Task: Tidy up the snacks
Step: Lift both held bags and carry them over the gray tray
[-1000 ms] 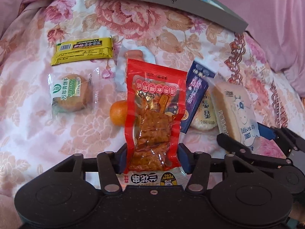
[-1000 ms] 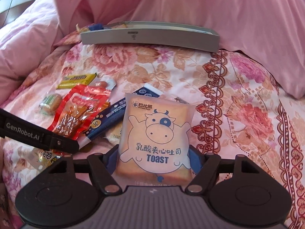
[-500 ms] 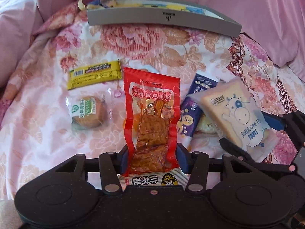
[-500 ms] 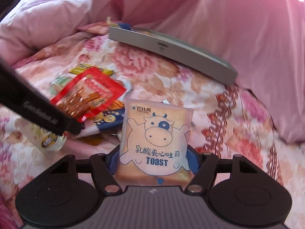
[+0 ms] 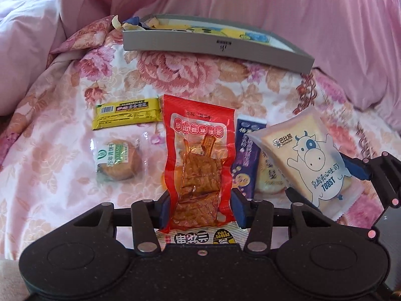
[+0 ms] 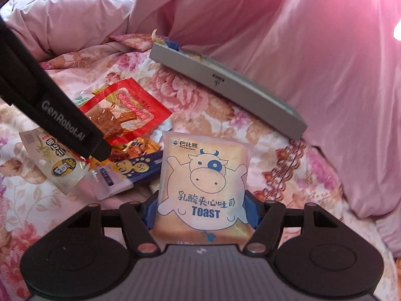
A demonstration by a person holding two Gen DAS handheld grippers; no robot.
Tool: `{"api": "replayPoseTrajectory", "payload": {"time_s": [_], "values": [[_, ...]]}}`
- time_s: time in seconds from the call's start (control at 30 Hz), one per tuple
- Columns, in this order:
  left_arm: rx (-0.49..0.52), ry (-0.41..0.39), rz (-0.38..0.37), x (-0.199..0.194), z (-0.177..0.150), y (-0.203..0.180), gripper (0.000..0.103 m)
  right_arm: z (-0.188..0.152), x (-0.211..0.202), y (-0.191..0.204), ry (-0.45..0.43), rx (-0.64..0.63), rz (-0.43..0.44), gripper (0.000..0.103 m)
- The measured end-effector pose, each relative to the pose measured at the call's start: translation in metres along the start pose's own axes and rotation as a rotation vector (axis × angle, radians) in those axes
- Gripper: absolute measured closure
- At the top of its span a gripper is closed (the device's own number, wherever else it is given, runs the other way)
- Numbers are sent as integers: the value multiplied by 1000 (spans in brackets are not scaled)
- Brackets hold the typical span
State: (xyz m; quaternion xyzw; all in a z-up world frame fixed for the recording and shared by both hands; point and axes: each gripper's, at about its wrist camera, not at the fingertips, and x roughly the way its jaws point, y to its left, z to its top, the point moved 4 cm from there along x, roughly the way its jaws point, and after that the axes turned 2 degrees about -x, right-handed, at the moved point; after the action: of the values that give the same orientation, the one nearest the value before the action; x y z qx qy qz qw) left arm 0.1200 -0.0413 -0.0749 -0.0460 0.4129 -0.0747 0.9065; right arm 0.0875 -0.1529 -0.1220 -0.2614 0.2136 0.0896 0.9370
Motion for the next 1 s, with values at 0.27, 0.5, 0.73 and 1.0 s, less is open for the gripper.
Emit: {"api": "replayPoseTrajectory", "payload": {"time_s": [0.27,0.5,0.73,1.0], "values": [[-74,-131,-42,-7,20,-1,53,11,-5,-16,-96,18,-69,33],[-113,-257,-51,-4,79,-9,53,37,8,-41,-201,-6,-130,33],[-114,-340,-35,23,154,-27,52,80,46,-83,-350,-25,-247,65],[-146,-292,-24,73,189,-37,52,62,107,-127,-166,188,-120,48]]}}
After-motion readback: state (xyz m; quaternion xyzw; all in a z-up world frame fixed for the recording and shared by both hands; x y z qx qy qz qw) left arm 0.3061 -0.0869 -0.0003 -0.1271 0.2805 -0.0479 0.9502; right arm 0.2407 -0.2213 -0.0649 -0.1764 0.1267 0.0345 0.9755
